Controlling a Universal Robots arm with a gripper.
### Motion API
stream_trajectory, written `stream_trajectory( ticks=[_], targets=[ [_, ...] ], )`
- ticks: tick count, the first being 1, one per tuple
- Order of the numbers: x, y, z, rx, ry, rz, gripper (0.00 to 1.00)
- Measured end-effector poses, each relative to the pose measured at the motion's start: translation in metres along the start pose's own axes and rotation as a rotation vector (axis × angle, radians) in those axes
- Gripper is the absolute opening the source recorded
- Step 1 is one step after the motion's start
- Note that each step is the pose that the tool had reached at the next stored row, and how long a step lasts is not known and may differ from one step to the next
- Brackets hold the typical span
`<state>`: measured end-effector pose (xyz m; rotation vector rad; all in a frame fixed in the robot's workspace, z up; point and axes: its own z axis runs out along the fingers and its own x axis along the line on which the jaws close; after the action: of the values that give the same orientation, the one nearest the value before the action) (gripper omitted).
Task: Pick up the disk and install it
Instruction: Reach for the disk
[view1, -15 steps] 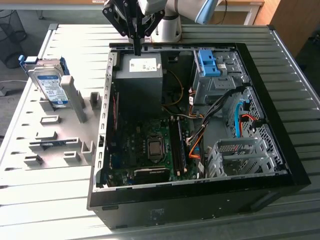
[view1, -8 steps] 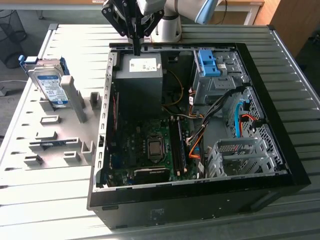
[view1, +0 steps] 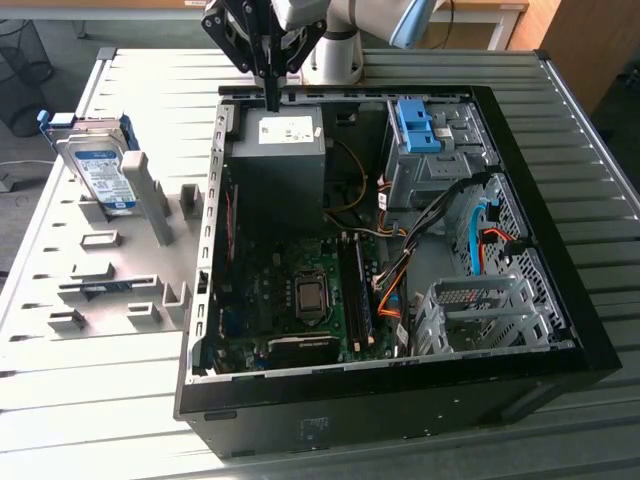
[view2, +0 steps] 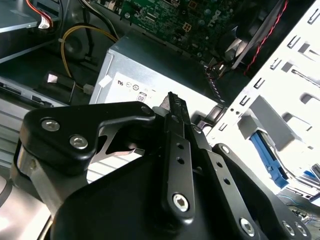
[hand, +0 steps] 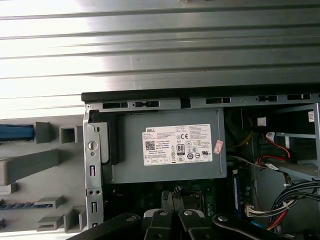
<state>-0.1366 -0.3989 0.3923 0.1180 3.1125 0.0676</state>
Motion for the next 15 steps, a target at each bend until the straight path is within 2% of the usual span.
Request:
stream_trajectory(
  ticks=[15],
  targets=[
    [0.0035,-0.0003,0.0001,0.0,0.0,0.0,0.11]
  ],
)
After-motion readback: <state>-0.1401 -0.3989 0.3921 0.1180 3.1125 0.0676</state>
